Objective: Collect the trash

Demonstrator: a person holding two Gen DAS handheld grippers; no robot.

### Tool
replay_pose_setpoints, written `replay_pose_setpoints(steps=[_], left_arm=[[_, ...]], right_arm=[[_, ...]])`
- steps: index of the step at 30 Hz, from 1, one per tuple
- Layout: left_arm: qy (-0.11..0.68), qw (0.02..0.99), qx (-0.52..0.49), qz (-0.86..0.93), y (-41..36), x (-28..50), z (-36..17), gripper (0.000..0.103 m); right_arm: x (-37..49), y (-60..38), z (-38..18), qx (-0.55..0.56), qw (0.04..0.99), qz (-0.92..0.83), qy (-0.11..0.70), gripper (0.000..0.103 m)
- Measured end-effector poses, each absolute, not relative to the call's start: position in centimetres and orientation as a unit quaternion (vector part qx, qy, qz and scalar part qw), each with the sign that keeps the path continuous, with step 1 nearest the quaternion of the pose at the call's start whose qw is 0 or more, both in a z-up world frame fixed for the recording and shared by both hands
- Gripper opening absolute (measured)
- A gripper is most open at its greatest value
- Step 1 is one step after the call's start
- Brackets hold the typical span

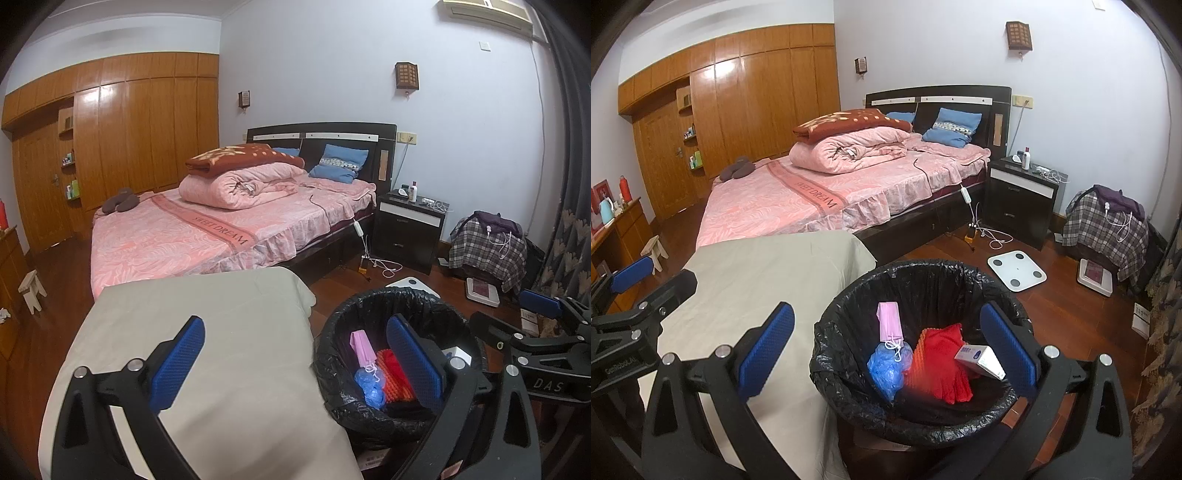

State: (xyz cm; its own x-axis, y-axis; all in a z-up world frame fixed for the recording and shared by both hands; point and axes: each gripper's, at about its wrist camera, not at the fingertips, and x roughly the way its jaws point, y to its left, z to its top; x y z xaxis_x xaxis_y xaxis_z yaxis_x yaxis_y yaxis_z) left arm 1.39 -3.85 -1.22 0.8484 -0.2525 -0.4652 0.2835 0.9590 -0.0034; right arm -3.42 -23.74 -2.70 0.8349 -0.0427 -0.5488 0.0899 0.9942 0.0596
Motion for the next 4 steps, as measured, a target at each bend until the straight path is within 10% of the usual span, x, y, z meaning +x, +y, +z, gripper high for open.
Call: replay_pose_setpoints(steps=[4], left_arm=[[0.237, 0.961, 0.033, -0.139, -3.81, 1.36, -1.2, 0.097]], right_arm=[[-3.41, -23.69, -2.69, 0.042, 0.957, -0.035, 0.286, 0.098]])
